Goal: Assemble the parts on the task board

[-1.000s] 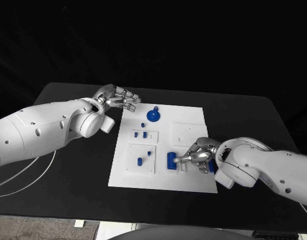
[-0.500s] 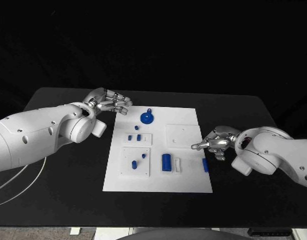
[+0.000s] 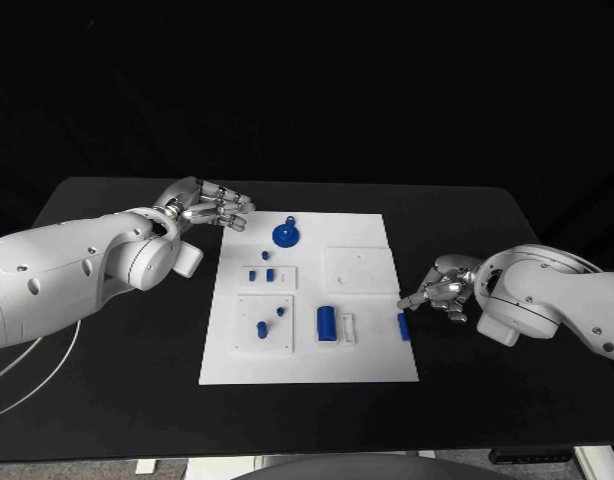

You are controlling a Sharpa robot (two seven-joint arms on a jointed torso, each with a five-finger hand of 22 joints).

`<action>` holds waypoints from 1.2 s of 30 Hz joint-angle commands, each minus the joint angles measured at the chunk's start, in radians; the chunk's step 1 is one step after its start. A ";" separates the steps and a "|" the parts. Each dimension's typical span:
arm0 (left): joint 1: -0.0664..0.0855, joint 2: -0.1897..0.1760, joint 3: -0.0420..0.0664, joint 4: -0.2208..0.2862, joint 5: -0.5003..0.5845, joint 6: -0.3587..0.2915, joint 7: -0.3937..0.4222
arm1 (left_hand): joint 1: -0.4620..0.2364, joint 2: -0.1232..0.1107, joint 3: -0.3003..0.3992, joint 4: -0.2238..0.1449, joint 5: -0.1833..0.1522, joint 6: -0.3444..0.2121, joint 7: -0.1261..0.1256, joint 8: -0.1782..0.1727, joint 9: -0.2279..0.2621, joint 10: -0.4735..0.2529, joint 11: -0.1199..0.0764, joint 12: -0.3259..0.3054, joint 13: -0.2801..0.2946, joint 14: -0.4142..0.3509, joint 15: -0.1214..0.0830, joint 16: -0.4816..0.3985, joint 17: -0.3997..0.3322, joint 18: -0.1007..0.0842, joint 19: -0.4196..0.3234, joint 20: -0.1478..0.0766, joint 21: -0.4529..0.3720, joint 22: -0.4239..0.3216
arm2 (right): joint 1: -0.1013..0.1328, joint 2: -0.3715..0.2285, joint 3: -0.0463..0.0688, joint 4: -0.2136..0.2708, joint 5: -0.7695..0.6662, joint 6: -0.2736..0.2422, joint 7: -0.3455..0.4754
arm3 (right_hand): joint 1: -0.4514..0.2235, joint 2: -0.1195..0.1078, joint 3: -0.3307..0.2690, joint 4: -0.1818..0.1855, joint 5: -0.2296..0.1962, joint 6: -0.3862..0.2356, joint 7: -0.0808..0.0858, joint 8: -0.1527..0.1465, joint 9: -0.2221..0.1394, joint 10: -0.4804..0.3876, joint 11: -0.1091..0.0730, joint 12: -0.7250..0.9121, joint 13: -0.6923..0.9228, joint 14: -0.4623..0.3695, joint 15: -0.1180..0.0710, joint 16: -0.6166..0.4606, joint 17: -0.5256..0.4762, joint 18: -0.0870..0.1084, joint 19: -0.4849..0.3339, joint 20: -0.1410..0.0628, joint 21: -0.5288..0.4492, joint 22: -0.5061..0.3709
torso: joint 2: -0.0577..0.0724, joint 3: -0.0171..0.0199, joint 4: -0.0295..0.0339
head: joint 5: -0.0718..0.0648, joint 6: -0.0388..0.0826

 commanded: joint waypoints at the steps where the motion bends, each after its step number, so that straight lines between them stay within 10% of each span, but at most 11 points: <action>1: 0.001 0.001 0.000 0.004 -0.002 0.005 0.015 | -0.004 0.000 -0.005 -0.003 0.007 -0.001 -0.003 -0.003 0.001 -0.001 -0.003 -0.004 0.001 0.000 0.000 -0.002 0.001 -0.002 0.003 0.000 0.004 -0.001 | -0.005 0.000 0.000 -0.001 -0.095 0.070 -0.081 | -0.009 0.004 -0.008 0.002 0.004 0.005 0.002 -0.002 0.001 0.002 0.003 0.001 0.000 0.003 0.005 0.003 0.001 -0.001 0.051 0.007 -0.001 0.057 | 0.000 -0.0019 0.0010 | -0.009 -0.002; 30: 0.001 -0.004 0.000 0.004 -0.003 0.008 -0.001 | -0.005 0.001 -0.005 -0.004 0.006 -0.001 -0.003 -0.003 0.001 0.000 -0.003 -0.004 0.001 0.001 0.000 -0.002 0.002 -0.003 0.005 0.000 0.005 -0.007 | -0.075 0.049 0.000 0.027 -0.043 0.057 -0.095 | 0.002 0.052 -0.105 -0.004 0.056 0.014 -0.001 -0.002 0.003 0.001 0.001 0.001 -0.002 0.004 0.005 0.003 0.001 -0.003 0.051 0.007 -0.001 0.059 | 0.000 -0.0021 0.0017 | -0.016 -0.017; 32: 0.001 -0.003 0.000 0.004 -0.003 0.008 -0.001 | -0.004 0.001 -0.005 -0.005 0.007 -0.002 -0.002 -0.003 0.001 0.000 -0.003 -0.004 0.001 0.000 0.000 -0.002 0.001 -0.003 0.005 0.000 0.005 -0.007 | -0.080 0.054 0.000 0.023 -0.045 0.053 -0.095 | 0.059 0.088 -0.053 -0.041 -0.005 0.019 -0.006 -0.002 0.001 0.000 -0.002 -0.001 -0.003 0.003 0.002 0.002 0.001 -0.004 0.051 0.006 -0.002 0.059 | 0.000 -0.0023 0.0028 | -0.017 -0.017; 33: 0.001 -0.004 0.000 0.005 -0.003 0.008 -0.001 | -0.004 0.001 -0.005 -0.005 0.007 -0.002 -0.002 -0.003 0.001 0.000 -0.003 -0.004 0.001 0.000 0.000 -0.002 0.001 -0.003 0.005 0.000 0.005 -0.007 | -0.082 0.056 0.000 0.021 -0.046 0.049 -0.095 | 0.101 0.105 0.040 -0.076 -0.139 0.020 -0.011 -0.004 -0.003 -0.003 -0.004 -0.005 -0.004 0.003 -0.002 0.001 0.001 -0.007 0.051 0.002 -0.004 0.059 | 0.000 -0.0020 0.0031 | -0.017 -0.017; 34: 0.001 -0.004 0.000 0.005 -0.003 0.008 -0.001 | -0.004 0.001 -0.005 -0.005 0.007 -0.002 -0.002 -0.003 0.001 0.000 -0.003 -0.004 0.001 0.000 0.000 -0.002 0.001 -0.003 0.005 0.000 0.005 -0.007 | -0.083 0.056 0.000 0.020 -0.047 0.047 -0.095 | 0.101 0.083 0.155 -0.087 -0.221 0.021 -0.008 -0.004 -0.005 -0.006 -0.007 -0.008 -0.004 0.003 -0.003 0.001 0.002 -0.009 0.051 0.000 -0.003 0.059 | 0.000 -0.0022 0.0031 | -0.017 -0.017; 36: 0.001 -0.004 0.000 0.005 -0.003 0.008 -0.002 | -0.004 0.001 -0.005 -0.005 0.007 -0.002 -0.002 -0.003 0.001 0.000 -0.003 -0.004 0.001 0.000 0.000 -0.002 0.001 -0.003 0.005 0.000 0.005 -0.007 | -0.085 0.057 0.000 0.015 -0.049 0.040 -0.096 | 0.069 0.036 0.331 -0.097 -0.221 0.026 -0.009 -0.003 -0.005 -0.007 -0.009 -0.011 -0.003 0.003 -0.002 -0.001 0.002 -0.013 0.051 -0.001 -0.004 0.059 | 0.000 -0.0022 0.0029 | -0.015 -0.018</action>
